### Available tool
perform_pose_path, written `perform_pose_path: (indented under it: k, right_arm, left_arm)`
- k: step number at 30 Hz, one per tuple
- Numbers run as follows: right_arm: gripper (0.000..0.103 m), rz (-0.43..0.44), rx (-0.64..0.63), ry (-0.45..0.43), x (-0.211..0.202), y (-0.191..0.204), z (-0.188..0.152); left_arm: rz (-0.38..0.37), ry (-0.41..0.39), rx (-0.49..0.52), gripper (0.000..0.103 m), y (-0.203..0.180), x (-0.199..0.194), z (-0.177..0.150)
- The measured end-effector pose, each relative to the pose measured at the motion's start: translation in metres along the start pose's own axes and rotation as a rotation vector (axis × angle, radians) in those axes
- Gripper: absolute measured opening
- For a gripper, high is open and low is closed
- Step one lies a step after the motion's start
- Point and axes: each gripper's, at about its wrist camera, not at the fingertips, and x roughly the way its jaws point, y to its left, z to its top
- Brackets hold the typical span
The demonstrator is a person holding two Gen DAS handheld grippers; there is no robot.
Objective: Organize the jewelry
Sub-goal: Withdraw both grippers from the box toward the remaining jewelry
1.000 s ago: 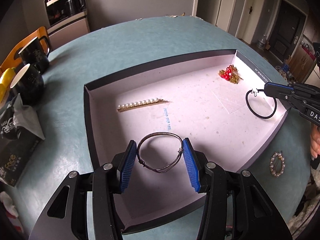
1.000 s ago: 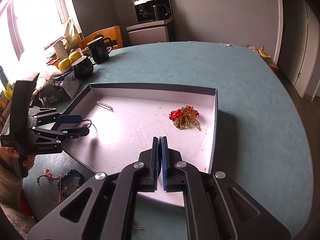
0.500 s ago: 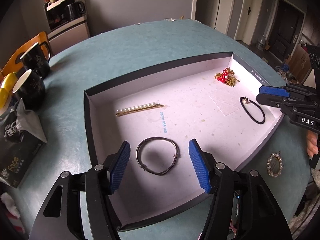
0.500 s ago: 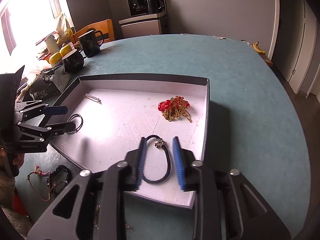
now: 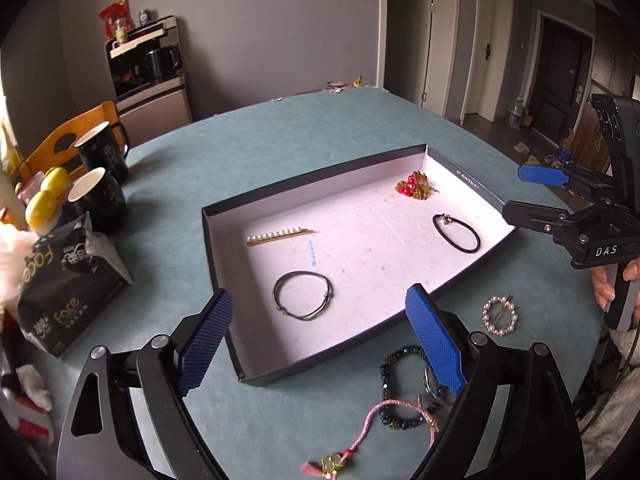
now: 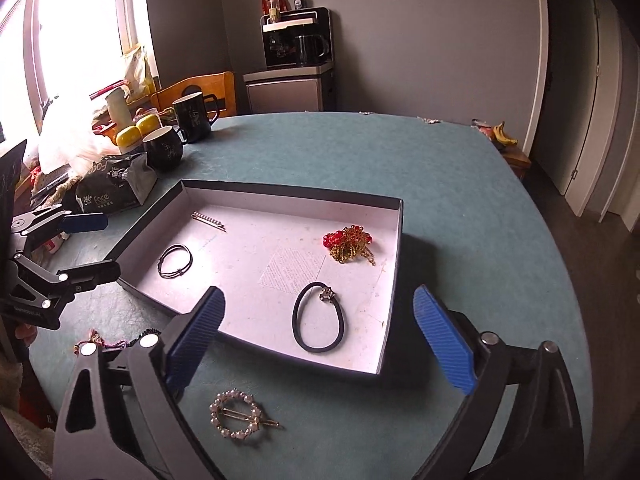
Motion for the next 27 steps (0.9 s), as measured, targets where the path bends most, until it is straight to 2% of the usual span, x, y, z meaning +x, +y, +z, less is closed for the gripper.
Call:
perform_pose_path:
  k: [4, 7, 12, 16, 22, 25, 26, 27]
  right_arm:
    - [0.097, -0.043, -0.053, -0.018, -0.017, 0.01, -0.01]
    - [0.097, -0.019, -0.057, -0.013, -0.026, 0.014, -0.021]
    - [0.097, 0.023, -0.039, 0.041, -0.027, 0.018, -0.041]
    - [0.097, 0.024, -0.063, 0.088, -0.021, 0.026, -0.055]
    - [0.097, 0.056, -0.097, 0.137, -0.012, 0.04, -0.069]
    - [0.097, 0.054, -0.098, 0.161, -0.006, 0.04, -0.073]
    - [0.097, 0.056, -0.094, 0.166, -0.005, 0.039, -0.074]
    - [0.097, 0.057, -0.089, 0.17, -0.004, 0.038, -0.074]
  left_arm:
    - [0.007, 0.014, 0.005, 0.092, 0.002, -0.015, -0.019]
    - [-0.004, 0.021, 0.024, 0.092, 0.0, -0.025, -0.035]
    - [-0.042, 0.061, 0.048, 0.093, -0.006, -0.029, -0.063]
    - [-0.1, 0.09, 0.032, 0.093, -0.01, -0.031, -0.081]
    - [-0.141, 0.127, 0.028, 0.092, -0.015, -0.033, -0.1]
    - [-0.153, 0.134, 0.004, 0.088, -0.013, -0.036, -0.104]
    - [-0.164, 0.135, -0.006, 0.079, -0.012, -0.037, -0.105]
    - [-0.185, 0.14, -0.015, 0.062, -0.012, -0.038, -0.105]
